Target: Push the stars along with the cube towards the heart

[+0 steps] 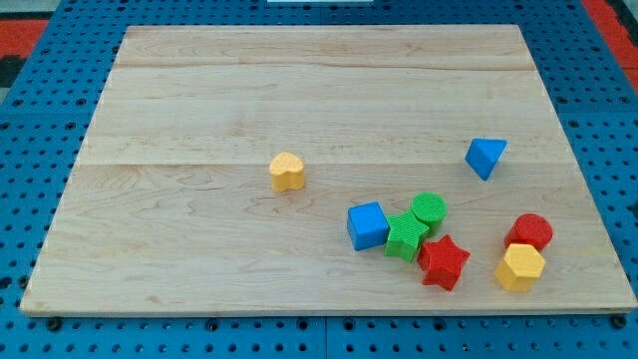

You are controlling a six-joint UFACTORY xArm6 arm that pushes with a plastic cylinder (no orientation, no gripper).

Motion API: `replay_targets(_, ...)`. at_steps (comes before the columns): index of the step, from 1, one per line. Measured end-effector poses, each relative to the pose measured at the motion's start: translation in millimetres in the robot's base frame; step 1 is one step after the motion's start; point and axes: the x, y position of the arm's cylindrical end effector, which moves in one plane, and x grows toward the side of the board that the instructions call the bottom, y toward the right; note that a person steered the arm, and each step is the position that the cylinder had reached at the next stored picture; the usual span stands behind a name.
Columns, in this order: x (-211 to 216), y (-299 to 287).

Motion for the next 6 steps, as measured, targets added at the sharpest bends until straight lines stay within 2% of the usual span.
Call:
replay_targets(1, 42.1, -46.8)
replay_targets(2, 48.0, -130.0)
replay_targets(3, 42.2, -184.0)
replay_targets(6, -4.3, -259.7)
